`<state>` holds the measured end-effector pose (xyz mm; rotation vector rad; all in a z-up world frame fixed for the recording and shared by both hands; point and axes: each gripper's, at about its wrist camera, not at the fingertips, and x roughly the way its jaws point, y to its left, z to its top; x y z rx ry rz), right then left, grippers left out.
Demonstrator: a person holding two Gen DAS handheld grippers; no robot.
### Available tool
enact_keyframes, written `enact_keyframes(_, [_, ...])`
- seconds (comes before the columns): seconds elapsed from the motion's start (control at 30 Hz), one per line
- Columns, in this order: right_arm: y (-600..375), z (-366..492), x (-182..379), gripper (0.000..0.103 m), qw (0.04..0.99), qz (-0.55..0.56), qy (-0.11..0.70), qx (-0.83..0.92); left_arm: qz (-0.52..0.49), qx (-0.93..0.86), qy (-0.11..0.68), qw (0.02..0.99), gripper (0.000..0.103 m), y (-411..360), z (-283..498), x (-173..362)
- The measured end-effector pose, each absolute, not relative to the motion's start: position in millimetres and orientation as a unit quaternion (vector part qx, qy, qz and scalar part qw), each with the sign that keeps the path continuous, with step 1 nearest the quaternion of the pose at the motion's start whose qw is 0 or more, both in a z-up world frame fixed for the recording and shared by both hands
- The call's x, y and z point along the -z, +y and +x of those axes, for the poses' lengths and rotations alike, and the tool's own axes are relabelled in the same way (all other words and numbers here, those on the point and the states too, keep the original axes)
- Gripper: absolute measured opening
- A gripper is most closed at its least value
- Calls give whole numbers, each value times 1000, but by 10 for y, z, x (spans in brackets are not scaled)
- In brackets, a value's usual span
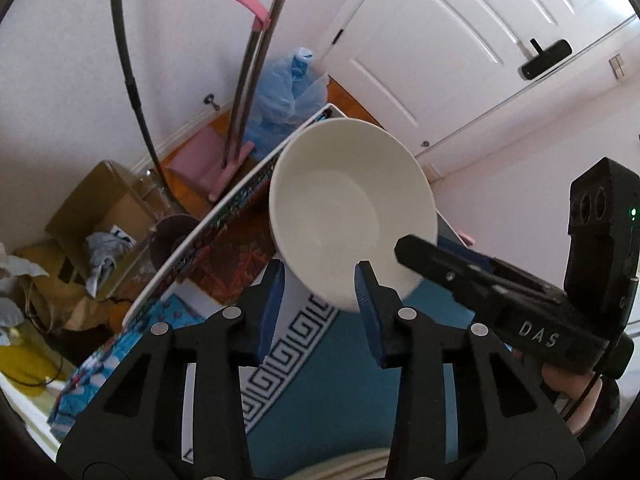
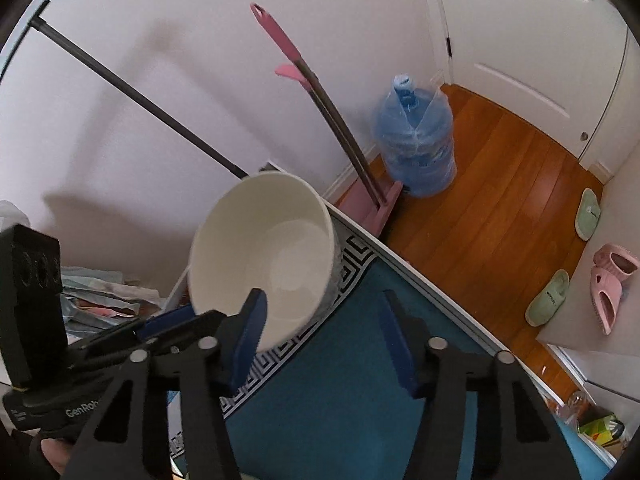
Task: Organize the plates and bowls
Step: 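Reach to the smaller cream bowl and grasp its rim with both grippers, then carry the small bowl and lower it into the bowl in the basin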
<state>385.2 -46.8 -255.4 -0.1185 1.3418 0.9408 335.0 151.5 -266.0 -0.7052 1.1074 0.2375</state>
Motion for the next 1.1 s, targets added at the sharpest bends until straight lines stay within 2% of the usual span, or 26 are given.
enact_keyframes(0.1, [-450,3881,2617,51,679,-42,598,-424,-325,-120,511,787,33,1574,3391,2697])
enact_keyframes(0.13, [-444,3889,2624,50,680,-42,596,-425,-323,-123,510,788,29,1580,3401,2700])
enact_keyframes(0.2, [-419,3906,2639,40,681,-42,593,-428,-316,-132,511,788,25,1593,3397,2702])
enact_keyframes(0.3, [-386,3915,2667,33,683,-46,590,-428,-310,-143,512,788,17,1625,3405,2720])
enact_keyframes(0.4, [-351,3927,2703,22,683,-46,590,-429,-307,-148,508,791,15,1641,3408,2725])
enact_keyframes(0.8, [-342,3913,2691,21,695,-56,579,-422,-265,-154,504,807,15,1542,3408,2613])
enact_keyframes(1.1, [-512,3805,2443,21,714,-42,561,-418,-243,-141,482,830,15,1359,3268,2284])
